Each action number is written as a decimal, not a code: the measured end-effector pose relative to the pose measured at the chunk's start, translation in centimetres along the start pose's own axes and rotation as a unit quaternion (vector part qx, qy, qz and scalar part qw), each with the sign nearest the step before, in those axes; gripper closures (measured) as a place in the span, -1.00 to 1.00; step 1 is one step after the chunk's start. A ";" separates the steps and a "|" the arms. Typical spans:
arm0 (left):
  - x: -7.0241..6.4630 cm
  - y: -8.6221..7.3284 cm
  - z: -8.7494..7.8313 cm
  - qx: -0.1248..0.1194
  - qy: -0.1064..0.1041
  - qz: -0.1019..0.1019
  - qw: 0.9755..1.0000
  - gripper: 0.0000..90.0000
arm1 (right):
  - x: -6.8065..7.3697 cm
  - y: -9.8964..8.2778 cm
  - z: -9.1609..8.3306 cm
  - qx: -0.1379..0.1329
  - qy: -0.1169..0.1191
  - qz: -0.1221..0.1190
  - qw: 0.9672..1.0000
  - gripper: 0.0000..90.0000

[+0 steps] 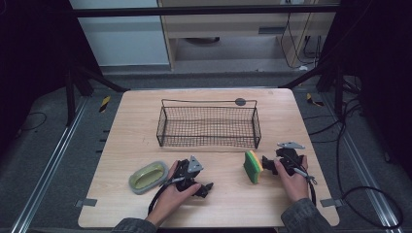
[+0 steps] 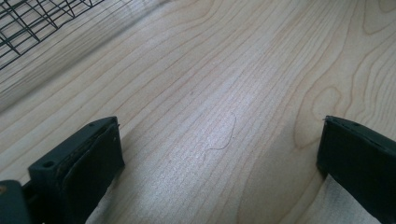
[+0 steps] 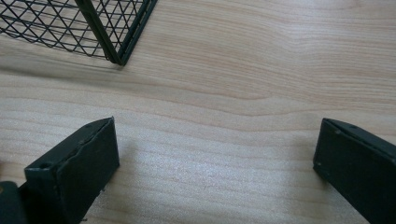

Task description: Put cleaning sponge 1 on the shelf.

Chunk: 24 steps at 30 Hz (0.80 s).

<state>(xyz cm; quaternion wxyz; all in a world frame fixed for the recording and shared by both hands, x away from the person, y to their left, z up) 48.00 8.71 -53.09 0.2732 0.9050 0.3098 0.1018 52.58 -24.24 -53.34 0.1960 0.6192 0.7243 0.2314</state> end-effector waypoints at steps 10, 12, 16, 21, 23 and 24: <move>-1.2 0.7 -3.0 -0.029 -0.043 0.036 0.998 -0.89 | -0.1 -0.3 -0.2 0.000 0.006 -0.011 1.000 -0.98; -0.9 1.2 -4.0 -0.030 -0.036 0.039 0.998 -0.89 | -0.1 -0.4 -0.3 0.000 0.007 -0.013 1.000 -0.99; 0.1 2.0 -6.1 -0.007 -0.011 0.051 0.999 -0.87 | -0.1 -0.6 -0.5 0.000 0.010 -0.014 1.000 -0.98; 2.3 2.1 -8.7 0.025 0.022 0.038 0.999 -0.87 | -0.1 -0.8 -0.6 0.002 0.010 -0.025 1.000 -0.98; 3.2 2.0 -9.9 0.029 0.035 0.028 0.999 -0.87 | -0.2 -0.7 -0.6 0.006 0.016 -0.027 0.999 -0.99; 3.6 2.0 -10.3 0.034 0.041 0.026 0.998 -0.87 | -0.2 -0.7 -0.6 0.006 0.016 -0.027 0.999 -0.99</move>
Point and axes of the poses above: each handheld gripper's, and its own axes: z roughly forward along the jaws, y roughly out of its top, x roughly to its left, the point moved 3 cm from there along z, roughly forward along the jaws, and after that the axes turned 11 degrees about x, right-handed, at the moved point
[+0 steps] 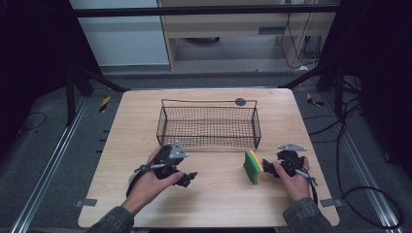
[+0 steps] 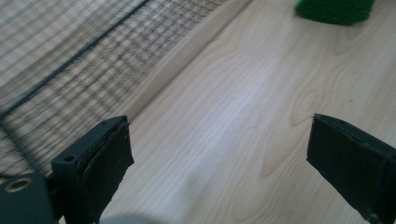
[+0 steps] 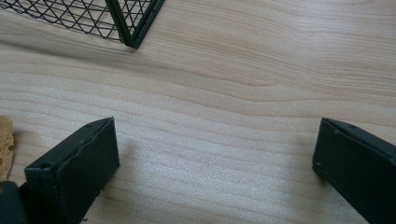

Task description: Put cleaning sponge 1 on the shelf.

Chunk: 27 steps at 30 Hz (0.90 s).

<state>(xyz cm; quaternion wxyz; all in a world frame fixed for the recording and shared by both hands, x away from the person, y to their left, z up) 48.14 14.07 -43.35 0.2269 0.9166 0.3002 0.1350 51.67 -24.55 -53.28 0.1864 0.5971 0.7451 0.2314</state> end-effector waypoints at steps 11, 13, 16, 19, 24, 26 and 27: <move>5.0 -2.7 -4.0 0.076 0.048 0.012 0.996 -0.87 | -0.3 0.3 0.2 -0.001 0.010 -0.016 1.000 -0.99; 5.4 -2.9 -4.0 0.085 0.048 0.014 0.995 -0.87 | -0.4 0.3 0.2 -0.001 0.012 -0.016 1.000 -0.99; 6.3 -3.8 -4.0 0.106 0.055 0.016 0.993 -0.83 | -0.6 0.4 0.2 0.001 0.010 -0.019 1.000 -0.98; 7.0 -4.9 -3.8 0.122 0.065 0.009 0.990 -0.82 | -0.7 0.2 0.2 -0.005 0.013 -0.022 1.000 -0.97; 7.0 -5.6 -3.5 0.140 0.045 0.010 0.989 -0.78 | -0.9 0.0 0.0 -0.008 0.017 -0.028 0.999 -0.96; 7.0 -5.6 -3.3 0.140 0.029 0.007 0.990 -0.74 | -0.9 0.0 0.0 -0.008 0.018 -0.028 0.999 -0.96; 7.0 -5.6 -3.2 0.142 0.027 0.008 0.989 -0.71 | -0.9 0.0 0.0 -0.008 0.019 -0.027 0.999 -0.96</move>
Point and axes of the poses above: each handheld gripper's, and its own axes: z roughly forward along the jaws, y roughly out of its top, x roughly to its left, the point moved 3 cm from there along z, roughly forward along the jaws, and after that the axes turned 11 degrees about x, right-handed, at the moved point
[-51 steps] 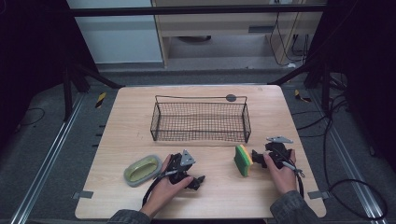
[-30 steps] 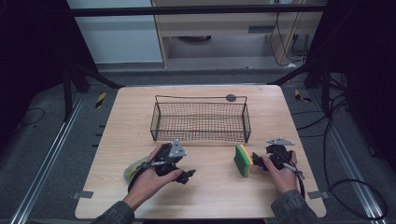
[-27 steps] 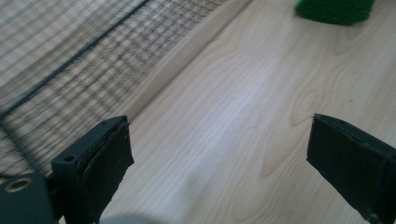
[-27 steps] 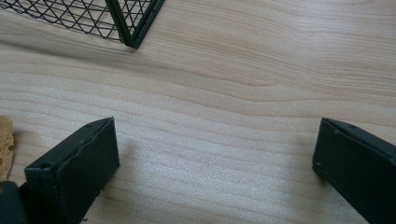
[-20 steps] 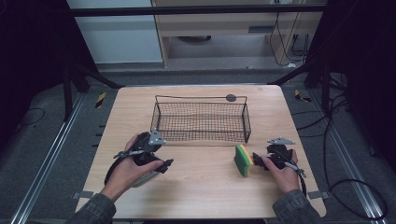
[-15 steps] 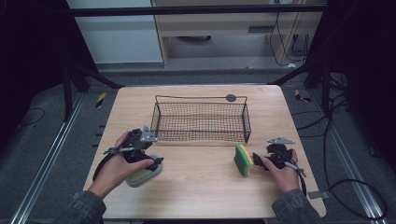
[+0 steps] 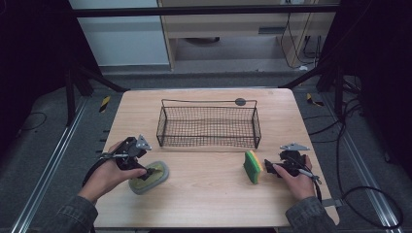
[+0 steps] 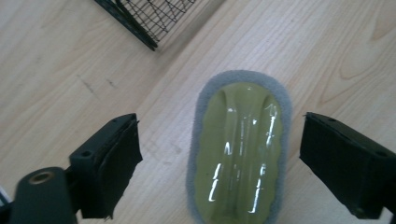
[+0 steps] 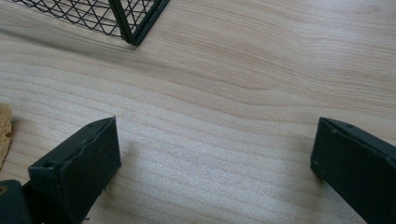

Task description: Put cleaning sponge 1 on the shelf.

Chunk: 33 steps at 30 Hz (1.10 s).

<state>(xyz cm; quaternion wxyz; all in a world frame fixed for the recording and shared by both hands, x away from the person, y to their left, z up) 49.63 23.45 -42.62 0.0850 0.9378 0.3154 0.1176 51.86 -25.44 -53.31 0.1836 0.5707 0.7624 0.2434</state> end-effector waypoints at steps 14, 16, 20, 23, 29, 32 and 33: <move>-0.2 0.1 2.6 0.070 -0.038 0.036 0.996 -0.11 | 0.0 0.1 0.0 0.000 -0.001 -0.001 1.000 -0.97; -0.2 0.2 2.7 0.073 -0.040 0.038 0.996 -0.07 | 0.0 0.1 0.0 0.001 -0.001 -0.001 1.000 -0.97; -0.4 0.4 3.0 0.082 -0.052 0.045 0.994 0.10 | 0.0 0.1 0.0 0.002 0.000 -0.002 1.000 -0.97; -0.5 0.5 3.3 0.088 -0.053 0.048 0.994 0.19 | 0.0 0.1 0.1 0.001 0.000 -0.002 1.000 -0.97; -0.6 0.6 3.7 0.090 -0.057 0.052 0.993 0.29 | 0.0 0.1 0.1 0.001 0.000 -0.003 1.000 -0.97; -0.5 0.6 3.8 0.090 -0.062 0.053 0.993 0.35 | 0.0 0.1 0.0 0.001 0.001 -0.003 1.000 -0.97; -0.6 0.6 3.8 0.091 -0.063 0.053 0.992 0.37 | 0.0 0.1 0.0 0.001 0.001 -0.003 1.000 -0.97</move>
Point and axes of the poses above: each handheld gripper's, and its own axes: z roughly forward along the jaws, y roughly out of its top, x roughly to its left, the point moved 3 cm from there along z, roughly forward along the jaws, and after that the axes turned 11 degrees about x, right-handed, at the moved point
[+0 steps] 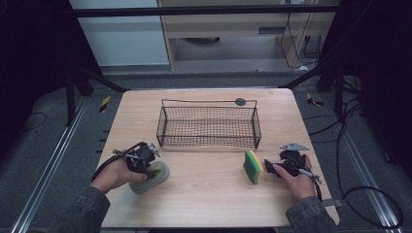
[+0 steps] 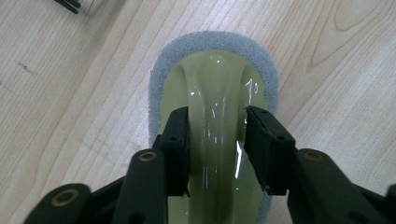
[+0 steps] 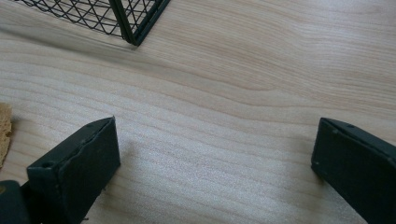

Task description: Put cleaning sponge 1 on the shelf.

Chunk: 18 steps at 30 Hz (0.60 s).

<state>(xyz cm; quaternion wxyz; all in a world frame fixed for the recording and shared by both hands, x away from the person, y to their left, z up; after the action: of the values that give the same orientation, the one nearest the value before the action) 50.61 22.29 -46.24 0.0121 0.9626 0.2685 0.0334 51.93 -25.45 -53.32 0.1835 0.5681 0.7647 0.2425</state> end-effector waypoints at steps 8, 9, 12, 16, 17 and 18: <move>-0.1 -0.4 -0.3 0.002 0.017 0.005 1.000 0.56 | 0.0 0.0 0.0 0.000 0.001 -0.002 1.000 -0.97; -0.1 -0.6 -0.4 -0.001 0.023 0.005 1.000 0.56 | 0.0 0.0 0.0 0.000 0.001 -0.002 1.000 -0.97; -0.2 -0.9 -1.3 -0.020 0.038 0.007 0.999 0.56 | 0.0 0.0 0.0 -0.001 0.001 -0.002 1.000 -0.97; -0.5 -1.4 -2.6 -0.050 0.059 0.011 0.997 0.56 | 0.0 0.0 0.0 -0.001 0.001 -0.002 1.000 -0.97; -0.6 -1.4 -3.0 -0.061 0.069 0.016 0.996 0.56 | 0.0 0.0 0.0 -0.001 0.001 -0.002 1.000 -0.97; -0.6 -1.4 -3.0 -0.061 0.069 0.016 0.996 0.56 | 0.0 0.0 0.0 -0.001 0.001 -0.002 1.000 -0.97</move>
<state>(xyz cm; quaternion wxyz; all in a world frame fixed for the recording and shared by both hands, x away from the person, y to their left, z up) 49.16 23.21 -43.31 0.0517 0.9597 0.2509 0.1159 51.92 -25.49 -53.34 0.1840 0.5658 0.7659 0.2436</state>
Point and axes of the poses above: each handheld gripper's, and its own axes: z roughly forward along the jaws, y roughly out of its top, x roughly to its left, the point moved 3 cm from there along z, roughly forward along the jaws, and after that the axes turned 11 degrees about x, right-handed, at the moved point
